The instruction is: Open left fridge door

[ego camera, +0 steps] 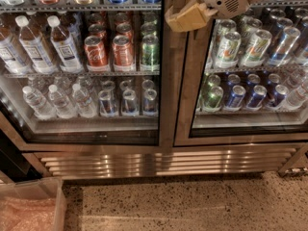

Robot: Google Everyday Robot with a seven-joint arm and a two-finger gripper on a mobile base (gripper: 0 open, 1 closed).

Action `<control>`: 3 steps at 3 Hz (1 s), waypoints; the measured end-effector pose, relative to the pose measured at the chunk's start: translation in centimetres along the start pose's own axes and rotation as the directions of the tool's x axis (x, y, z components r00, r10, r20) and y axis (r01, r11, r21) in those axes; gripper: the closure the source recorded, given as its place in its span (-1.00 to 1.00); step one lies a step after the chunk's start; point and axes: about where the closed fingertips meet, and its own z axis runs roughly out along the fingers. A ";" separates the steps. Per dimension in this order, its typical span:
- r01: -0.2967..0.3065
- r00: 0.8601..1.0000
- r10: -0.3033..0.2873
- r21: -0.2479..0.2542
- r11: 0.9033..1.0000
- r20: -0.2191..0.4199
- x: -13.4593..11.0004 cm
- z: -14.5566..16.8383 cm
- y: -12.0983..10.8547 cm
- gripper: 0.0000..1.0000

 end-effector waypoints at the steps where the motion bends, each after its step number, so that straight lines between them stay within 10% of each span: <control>1: -0.029 0.999 0.030 0.016 0.999 -0.015 0.0 -1.2 2.8 -0.76; 3: -0.187 0.982 0.187 0.127 0.974 0.016 -1.1 -6.2 13.6 -0.56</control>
Offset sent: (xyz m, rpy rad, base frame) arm -0.1894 -0.0314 -0.0077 0.0706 0.1241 -0.2681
